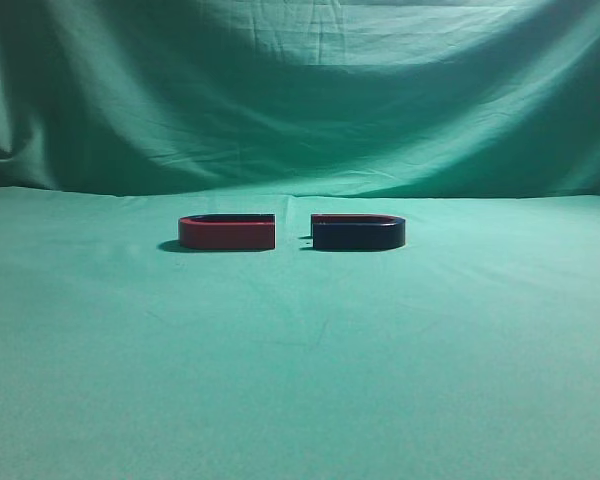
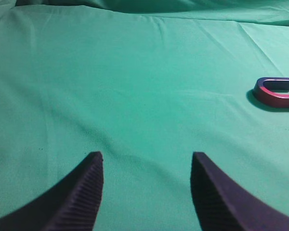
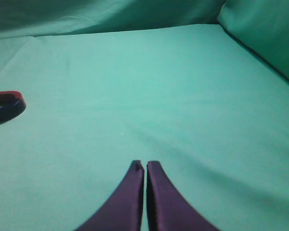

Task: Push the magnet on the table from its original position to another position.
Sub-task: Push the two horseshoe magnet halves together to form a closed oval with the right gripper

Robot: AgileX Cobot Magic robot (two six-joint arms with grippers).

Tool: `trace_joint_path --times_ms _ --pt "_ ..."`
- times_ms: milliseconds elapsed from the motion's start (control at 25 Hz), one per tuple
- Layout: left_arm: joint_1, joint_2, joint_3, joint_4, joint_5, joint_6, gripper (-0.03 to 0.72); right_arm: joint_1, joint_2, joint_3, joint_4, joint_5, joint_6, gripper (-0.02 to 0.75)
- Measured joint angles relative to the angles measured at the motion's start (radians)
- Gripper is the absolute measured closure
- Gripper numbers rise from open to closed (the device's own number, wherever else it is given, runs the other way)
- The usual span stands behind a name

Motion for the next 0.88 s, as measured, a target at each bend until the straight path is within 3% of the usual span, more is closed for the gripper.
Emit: trace_joint_path --times_ms 880 --pt "0.0 0.0 0.0 0.0 0.0 0.0 0.316 0.0 0.0 0.0 0.0 0.0 0.0 0.738"
